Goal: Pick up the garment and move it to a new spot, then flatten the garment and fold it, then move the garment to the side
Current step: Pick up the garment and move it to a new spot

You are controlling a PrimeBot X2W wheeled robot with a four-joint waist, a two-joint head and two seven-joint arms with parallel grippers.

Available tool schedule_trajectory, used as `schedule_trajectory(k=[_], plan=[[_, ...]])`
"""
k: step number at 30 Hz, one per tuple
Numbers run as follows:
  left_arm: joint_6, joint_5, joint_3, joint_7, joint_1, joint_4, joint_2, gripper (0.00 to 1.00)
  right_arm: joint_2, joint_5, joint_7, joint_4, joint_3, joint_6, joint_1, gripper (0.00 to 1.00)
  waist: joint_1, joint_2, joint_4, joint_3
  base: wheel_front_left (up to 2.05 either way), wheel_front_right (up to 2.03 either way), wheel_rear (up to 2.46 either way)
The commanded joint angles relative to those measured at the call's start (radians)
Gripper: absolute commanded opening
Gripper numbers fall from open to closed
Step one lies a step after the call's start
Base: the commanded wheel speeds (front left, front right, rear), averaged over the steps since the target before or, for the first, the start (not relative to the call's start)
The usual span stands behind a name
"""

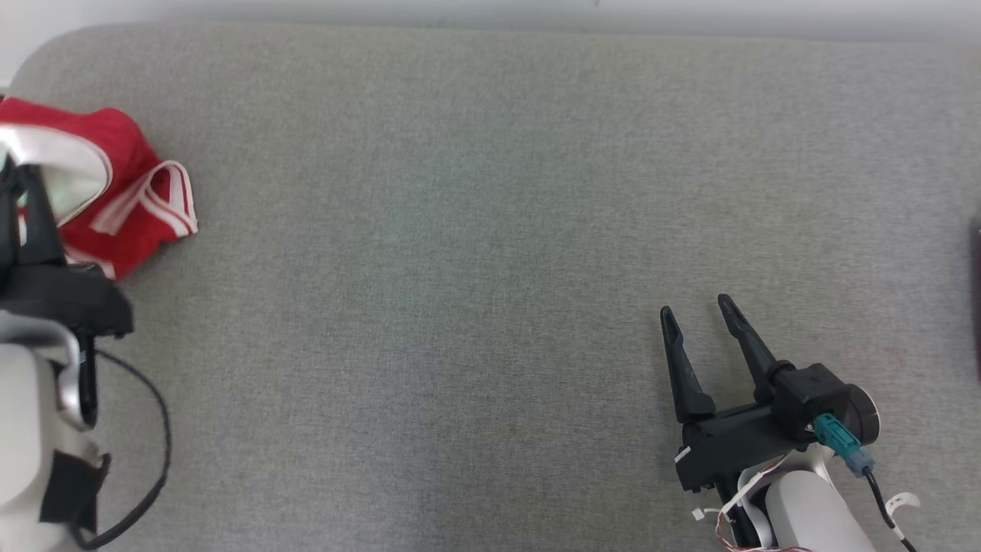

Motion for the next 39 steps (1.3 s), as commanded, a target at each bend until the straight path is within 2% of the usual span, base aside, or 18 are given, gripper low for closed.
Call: schedule_trajectory(k=[1,6,9,14,17,18,23,26,28,34,39], plan=[[-0.009,0.004,-0.011,-0.002,-0.005,-0.029,-0.013,0.0,0.009,0.005,0.0,0.009,0.003,-0.002,0.0,1.0,0.0,0.0,-0.025,-0.035,0.0,0.0,0.0],[-0.042,0.027,-0.092,-0.003,-0.033,-0.129,-0.07,0.0,0.033,0.019,0.0,0.027,-0.003,-0.002,0.006,1.0,0.0,0.0,-0.07,-0.061,0.0,0.0,0.0],[-0.052,0.023,-0.148,-0.003,-0.037,-0.169,-0.126,0.0,0.045,0.028,0.0,0.036,-0.01,-0.002,0.015,1.0,0.0,0.0,-0.105,-0.073,0.0,0.0,0.0],[-0.065,0.003,-0.27,-0.003,-0.01,-0.19,-0.219,0.0,0.055,0.035,0.0,0.043,-0.024,-0.002,0.027,1.0,0.0,0.0,-0.169,-0.089,0.0,0.0,0.0],[-0.069,-0.033,-0.347,-0.003,0.014,-0.174,-0.248,0.0,0.058,0.042,0.0,0.051,-0.023,-0.002,0.035,1.0,0.0,0.0,-0.217,-0.109,0.0,0.0,0.0],[-0.069,-0.033,-0.347,-0.003,0.014,-0.174,-0.248,0.0,0.058,0.042,0.0,0.051,-0.023,-0.002,0.035,1.0,0.0,0.0,-0.217,-0.109,0.0,0.0,0.0],[-0.069,-0.098,-0.486,-0.003,0.044,-0.15,-0.268,0.0,0.059,0.07,0.0,0.06,-0.01,-0.002,0.047,1.0,0.0,0.0,-0.287,-0.133,0.0,0.0,0.0],[-0.068,-0.2,-0.619,-0.003,0.052,-0.164,-0.267,0.0,0.059,0.094,0.0,0.061,0.01,-0.002,0.051,1.0,0.0,0.0,-0.336,-0.145,0.0,0.0,0.0],[-0.057,-0.244,-0.666,-0.003,0.039,-0.181,-0.267,0.0,0.059,0.101,0.0,0.06,0.016,-0.002,0.055,1.0,0.0,0.0,-0.358,-0.147,0.0,0.0,0.0],[-0.001,-0.342,-0.765,-0.003,-0.01,-0.213,-0.267,0.0,0.06,0.116,0.0,0.069,0.047,-0.002,0.055,1.0,0.0,0.0,-0.414,-0.142,0.0,0.0,0.0],[0.029,-0.376,-0.798,-0.003,-0.059,-0.235,-0.267,0.0,0.059,0.123,0.0,0.069,0.058,-0.002,0.042,1.0,0.0,0.0,-0.449,-0.127,0.0,0.0,0.0]])
